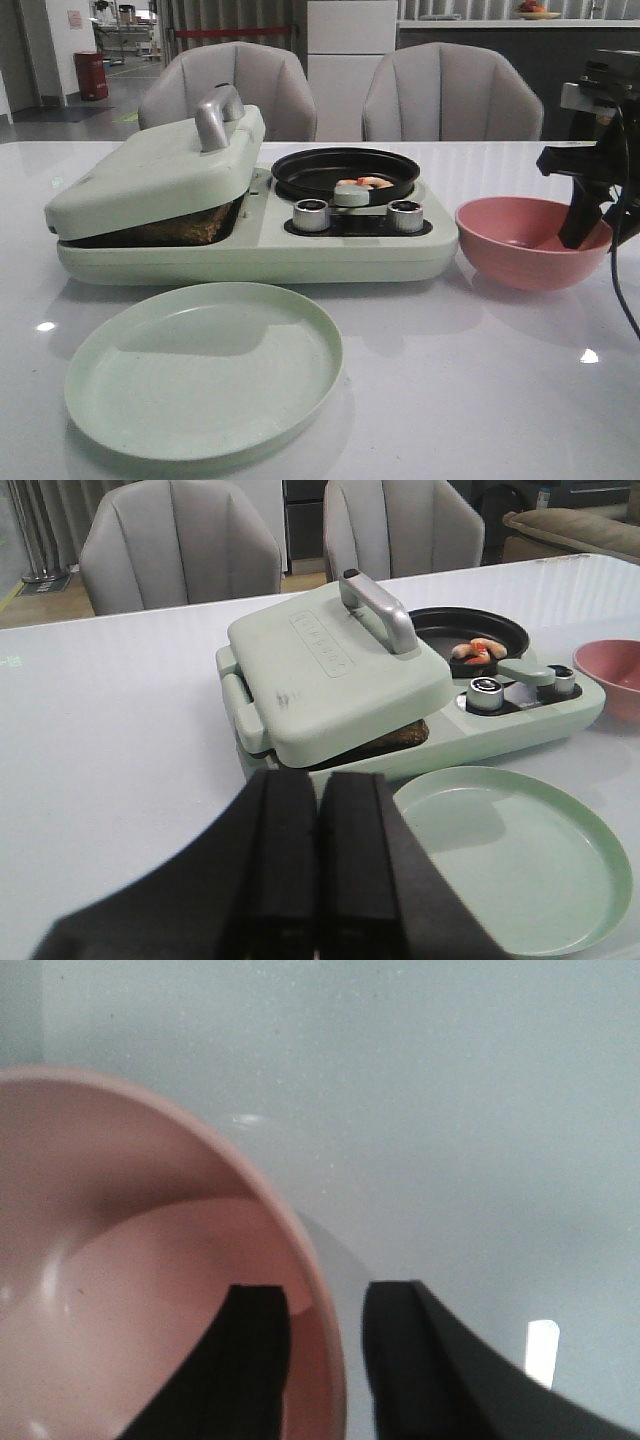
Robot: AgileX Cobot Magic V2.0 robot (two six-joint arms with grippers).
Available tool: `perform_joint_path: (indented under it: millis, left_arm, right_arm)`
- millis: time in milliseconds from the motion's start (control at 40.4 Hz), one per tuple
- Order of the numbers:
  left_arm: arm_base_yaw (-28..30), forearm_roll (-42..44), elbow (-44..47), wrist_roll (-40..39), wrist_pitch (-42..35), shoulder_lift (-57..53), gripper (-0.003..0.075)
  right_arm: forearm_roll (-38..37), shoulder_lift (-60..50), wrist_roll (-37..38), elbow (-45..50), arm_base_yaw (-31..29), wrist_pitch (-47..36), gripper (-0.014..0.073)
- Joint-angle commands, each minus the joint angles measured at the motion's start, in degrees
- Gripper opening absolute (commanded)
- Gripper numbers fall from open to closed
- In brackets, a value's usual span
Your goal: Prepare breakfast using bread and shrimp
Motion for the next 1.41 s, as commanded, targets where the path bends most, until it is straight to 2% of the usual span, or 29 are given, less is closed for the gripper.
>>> perform_joint_path:
  millis: [0, 99, 223, 347, 470, 644, 965, 1188, 1287, 1386]
  left_arm:
    - [0.1, -0.6, -1.3, -0.4, -4.9, 0.7, 0.0099]
    - [0.1, -0.6, -1.3, -0.4, -4.9, 0.7, 0.0099]
    - [0.1, -0.6, -1.3, -0.4, -4.9, 0.7, 0.0099]
    - [0.1, -0.6, -1.3, -0.4, -4.9, 0.7, 0.0099]
    - [0.1, -0.6, -1.3, -0.4, -4.9, 0.7, 0.0099]
    - [0.1, -0.6, -1.3, -0.4, -4.9, 0.7, 0.0099]
    - [0.1, -0.6, -1.3, -0.4, -4.9, 0.7, 0.0099]
    - [0.1, -0.6, -1.3, -0.4, -4.9, 0.7, 0.0099]
    - [0.1, -0.6, -1.3, -0.4, -4.9, 0.7, 0.0099]
    - [0.1, -0.6, -1.3, -0.4, -4.9, 0.7, 0.0099]
  right_arm:
    - [-0.6, -3.3, -0.2, -4.7, -0.1, 1.7, 0.0497]
    - [-2.5, -4.9, -0.3, -7.8, -0.1, 6.6, 0.0524]
    - [-3.1, -9.8, -0.8, -8.6, -0.1, 8.3, 0.0524]
    - [-2.9, -17.4, -3.3, -7.4, 0.0, 6.8, 0.0524]
    - [-1.9, -26.7, -3.6, -3.4, 0.2, 0.9, 0.0524]
    - [-1.8, -39.2, -3.8, 5.3, 2.2, -7.6, 0.0524]
    - [-2.7, -60.8, -4.6, 28.4, 12.3, -24.0, 0.0524]
    - [-3.1, -79.6, -4.6, 44.1, 14.3, -31.6, 0.0521]
    - [-3.1, -86.5, -4.6, 49.8, 15.2, -31.8, 0.0452]
    - [-3.2, -93.1, -4.6, 55.1, 15.3, -33.0, 0.0250]
